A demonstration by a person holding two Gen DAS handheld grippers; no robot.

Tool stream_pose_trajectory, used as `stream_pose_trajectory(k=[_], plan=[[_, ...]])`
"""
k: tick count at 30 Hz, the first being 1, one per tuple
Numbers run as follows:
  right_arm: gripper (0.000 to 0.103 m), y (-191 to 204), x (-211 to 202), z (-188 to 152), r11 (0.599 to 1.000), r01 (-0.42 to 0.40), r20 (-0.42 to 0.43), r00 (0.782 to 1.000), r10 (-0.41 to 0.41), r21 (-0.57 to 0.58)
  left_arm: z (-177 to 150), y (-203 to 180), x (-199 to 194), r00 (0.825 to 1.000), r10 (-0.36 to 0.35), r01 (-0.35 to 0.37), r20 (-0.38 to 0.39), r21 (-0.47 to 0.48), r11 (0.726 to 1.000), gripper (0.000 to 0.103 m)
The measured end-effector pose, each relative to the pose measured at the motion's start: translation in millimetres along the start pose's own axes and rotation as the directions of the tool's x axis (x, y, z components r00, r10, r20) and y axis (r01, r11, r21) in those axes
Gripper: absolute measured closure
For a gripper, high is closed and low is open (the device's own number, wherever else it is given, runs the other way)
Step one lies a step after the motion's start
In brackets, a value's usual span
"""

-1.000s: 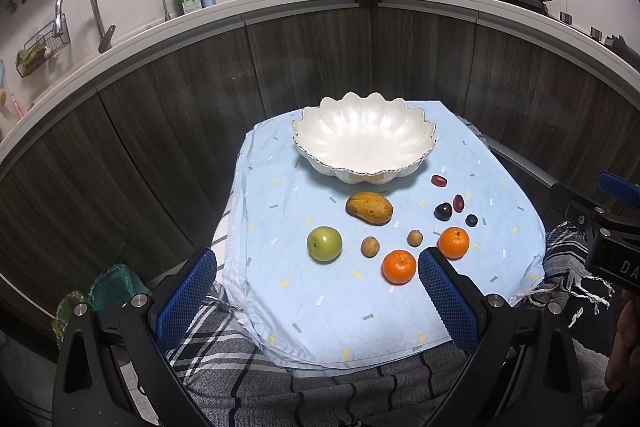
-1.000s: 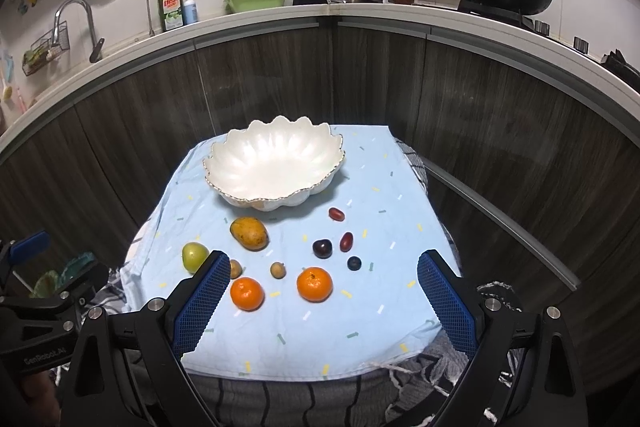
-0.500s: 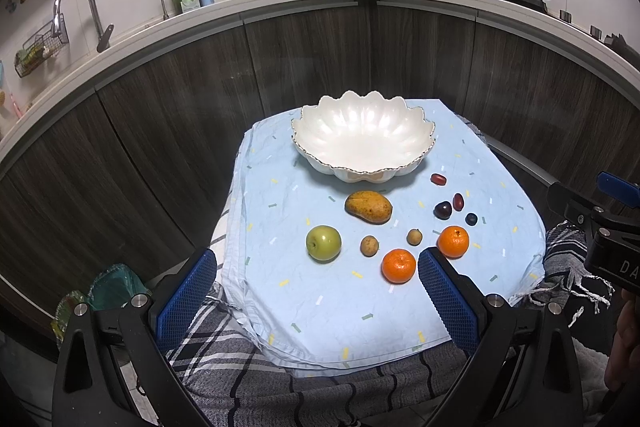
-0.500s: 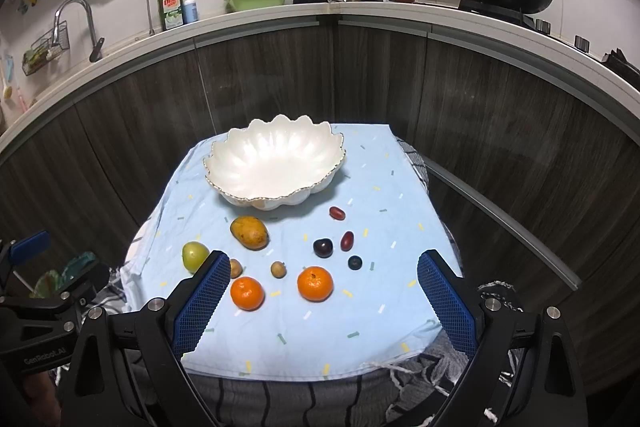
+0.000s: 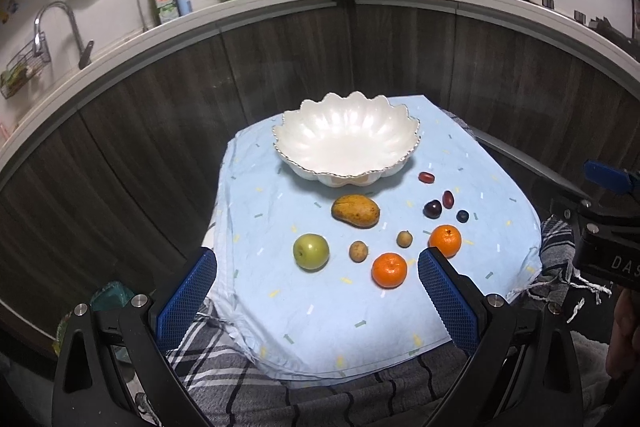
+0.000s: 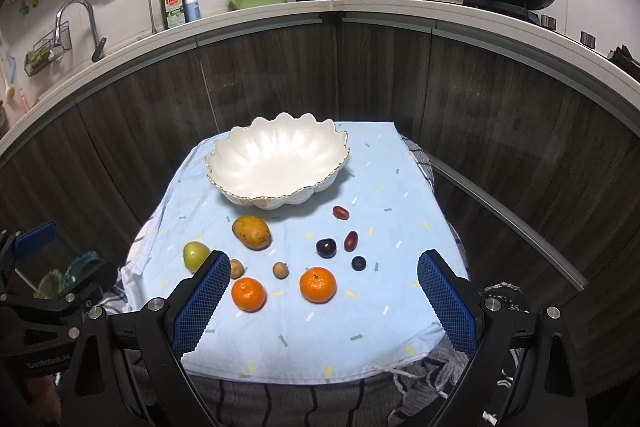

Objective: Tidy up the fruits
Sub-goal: 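Grasp the large tangerine with the left tool while the right tool grasps the smaller tangerine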

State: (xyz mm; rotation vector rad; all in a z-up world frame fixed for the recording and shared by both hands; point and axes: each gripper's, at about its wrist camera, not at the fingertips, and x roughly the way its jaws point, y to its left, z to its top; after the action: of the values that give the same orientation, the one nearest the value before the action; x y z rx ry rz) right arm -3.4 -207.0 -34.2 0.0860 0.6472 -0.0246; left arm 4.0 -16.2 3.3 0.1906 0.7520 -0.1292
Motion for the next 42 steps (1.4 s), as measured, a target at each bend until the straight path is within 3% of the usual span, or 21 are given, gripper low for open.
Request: stream_pose_trajectory(k=[10,24,34,42], plan=[[0.007,-0.7,20.4,3.2,1.000,-0.007,-0.005,1.000,0.007,-0.030,4.7,-7.2,18.8,1.000,-0.003,0.003,-0.010,0.022,1.000,0.000],[0.008,-2.7,57.9,3.5,0.998,-0.034,-0.027,0.999,0.033,-0.055,6.6,-17.7,56.1,0.997,-0.060,0.061,-0.039,0.016,0.998,0.001],[0.008,-5.9,91.3,-8.6,0.994,-0.068,-0.067,0.996,0.063,-0.082,-5.4,-35.4,92.8,0.990,-0.100,0.103,-0.099,0.019,0.995,0.004],[0.008,-4.1,116.0,-17.6,0.990,-0.072,-0.095,0.994,0.061,-0.120,-15.0,-41.3,114.9,0.990,-0.089,0.092,-0.105,0.027,0.995,0.005]])
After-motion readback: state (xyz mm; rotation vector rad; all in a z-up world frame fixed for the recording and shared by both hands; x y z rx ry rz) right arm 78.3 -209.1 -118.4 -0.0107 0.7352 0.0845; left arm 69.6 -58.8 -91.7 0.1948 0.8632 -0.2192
